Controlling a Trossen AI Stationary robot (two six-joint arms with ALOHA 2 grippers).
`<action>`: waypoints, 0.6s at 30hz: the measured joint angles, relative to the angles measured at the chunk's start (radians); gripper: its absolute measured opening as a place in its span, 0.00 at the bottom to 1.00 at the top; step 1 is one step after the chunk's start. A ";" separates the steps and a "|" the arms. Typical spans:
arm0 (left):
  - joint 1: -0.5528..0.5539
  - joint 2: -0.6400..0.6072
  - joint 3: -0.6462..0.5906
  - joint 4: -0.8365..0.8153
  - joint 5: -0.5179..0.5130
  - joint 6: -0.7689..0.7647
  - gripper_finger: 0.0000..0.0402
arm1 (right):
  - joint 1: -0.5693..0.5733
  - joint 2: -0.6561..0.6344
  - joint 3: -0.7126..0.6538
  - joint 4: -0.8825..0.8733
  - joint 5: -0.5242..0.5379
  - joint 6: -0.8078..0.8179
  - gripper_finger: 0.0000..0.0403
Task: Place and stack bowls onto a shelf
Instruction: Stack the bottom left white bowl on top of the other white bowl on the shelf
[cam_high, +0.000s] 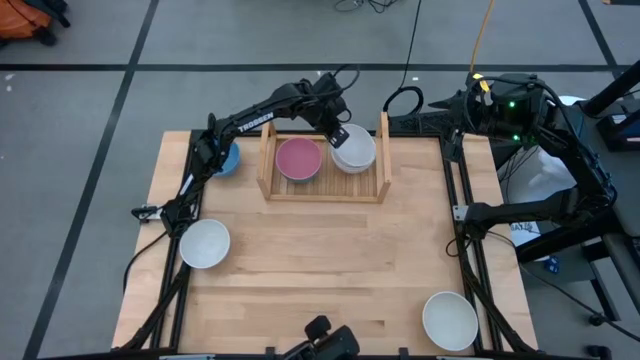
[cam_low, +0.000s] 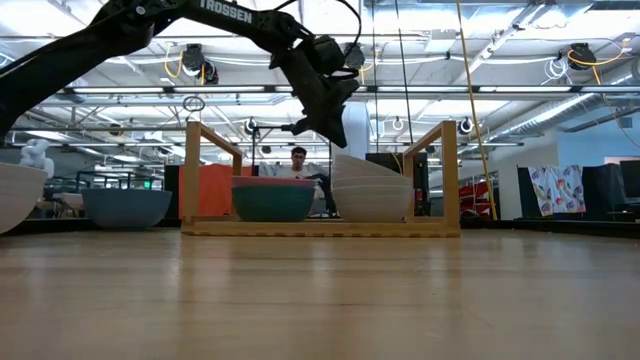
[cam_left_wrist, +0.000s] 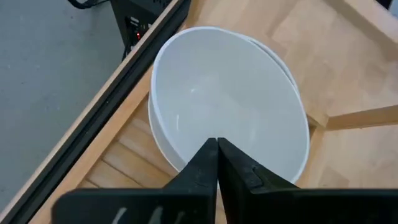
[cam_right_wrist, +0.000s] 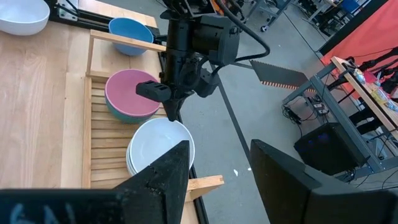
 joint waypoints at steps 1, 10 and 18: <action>-0.001 0.000 0.000 0.001 0.000 0.001 0.02 | 0.000 0.000 0.000 0.000 0.000 -0.002 0.41; -0.020 0.003 0.000 -0.030 -0.009 0.037 0.01 | 0.000 0.000 0.000 0.000 0.000 -0.018 0.41; -0.013 0.006 -0.059 -0.033 -0.038 0.066 0.00 | 0.000 0.000 0.000 0.000 0.000 -0.021 0.41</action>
